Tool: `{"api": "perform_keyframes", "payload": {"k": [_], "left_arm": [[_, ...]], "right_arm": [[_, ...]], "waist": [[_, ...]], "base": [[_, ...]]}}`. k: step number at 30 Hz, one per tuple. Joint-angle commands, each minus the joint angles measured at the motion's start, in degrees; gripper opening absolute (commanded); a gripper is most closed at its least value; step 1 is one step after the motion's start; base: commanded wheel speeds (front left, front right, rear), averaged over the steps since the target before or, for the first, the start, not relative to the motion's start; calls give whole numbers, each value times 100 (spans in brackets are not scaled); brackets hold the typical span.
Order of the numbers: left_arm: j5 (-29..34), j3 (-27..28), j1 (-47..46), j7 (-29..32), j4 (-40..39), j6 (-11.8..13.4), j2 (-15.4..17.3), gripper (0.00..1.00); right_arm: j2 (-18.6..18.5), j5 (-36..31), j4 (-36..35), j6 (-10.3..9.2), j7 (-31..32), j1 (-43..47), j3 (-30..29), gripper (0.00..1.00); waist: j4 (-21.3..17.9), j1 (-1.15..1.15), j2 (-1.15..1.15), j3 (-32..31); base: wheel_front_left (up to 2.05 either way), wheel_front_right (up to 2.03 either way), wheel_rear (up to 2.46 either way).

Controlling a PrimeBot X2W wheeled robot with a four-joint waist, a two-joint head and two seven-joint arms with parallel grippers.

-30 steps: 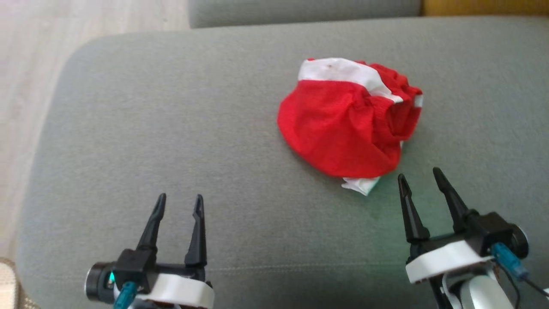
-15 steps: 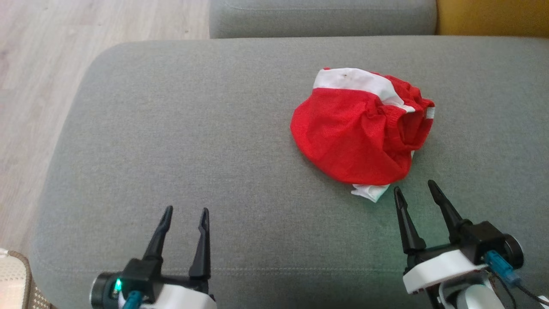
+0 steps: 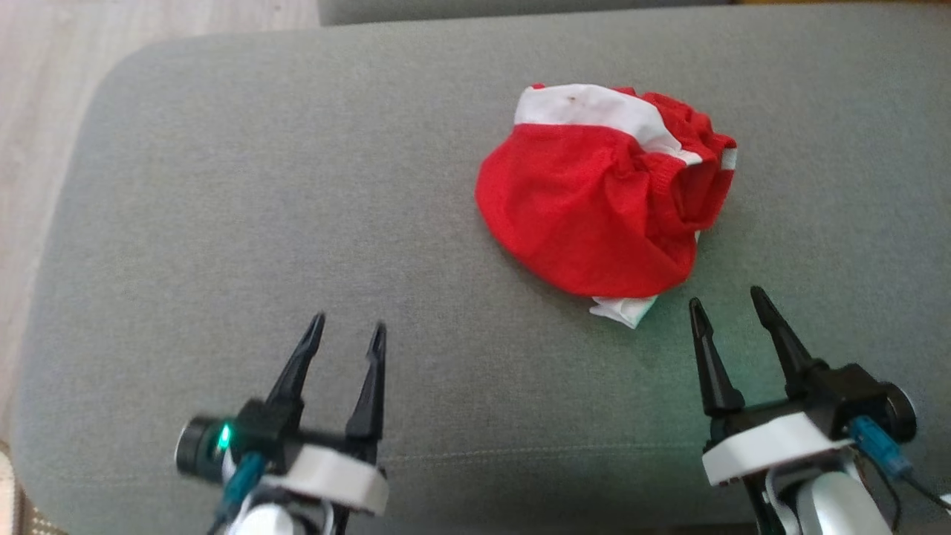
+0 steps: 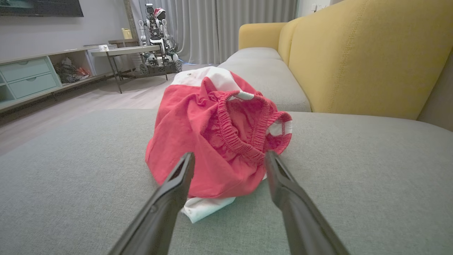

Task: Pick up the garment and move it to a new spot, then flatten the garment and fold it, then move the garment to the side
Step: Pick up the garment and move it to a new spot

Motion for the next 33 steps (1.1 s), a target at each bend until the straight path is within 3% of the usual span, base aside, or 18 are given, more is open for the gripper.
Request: {"api": "perform_keyframes", "payload": {"k": [1,7,14,25,32,33], "left_arm": [[59,114,-439,-32,-107,-90,-44,100],[-45,-155,-1668,-32,520,-622,-44,100],[-647,-1235,-3143,395,1537,-937,-44,100],[-796,-2014,-4401,893,2669,-638,-44,100],[-734,-2272,-4945,497,3288,-470,-44,100],[-758,-2312,-4996,408,3347,-503,-44,0]], "right_arm": [[-20,-9,-207,-1,-29,-261,127,100],[-20,67,-278,-1,-29,-476,207,100],[-20,183,-362,-1,-29,-700,198,100],[-20,372,-470,-1,-29,-961,159,100],[-20,436,-492,-1,-29,-1104,186,100],[-20,440,-489,-1,-29,-1115,185,100]], "waist": [[-103,0,0,105],[-398,0,0,442],[-810,0,0,899],[-1147,0,0,1520],[-1206,0,0,1723],[-1206,0,0,1729]], "base": [[0,0,0],[0,0,0],[0,0,0],[0,0,0],[0,0,0],[0,0,0]]}}
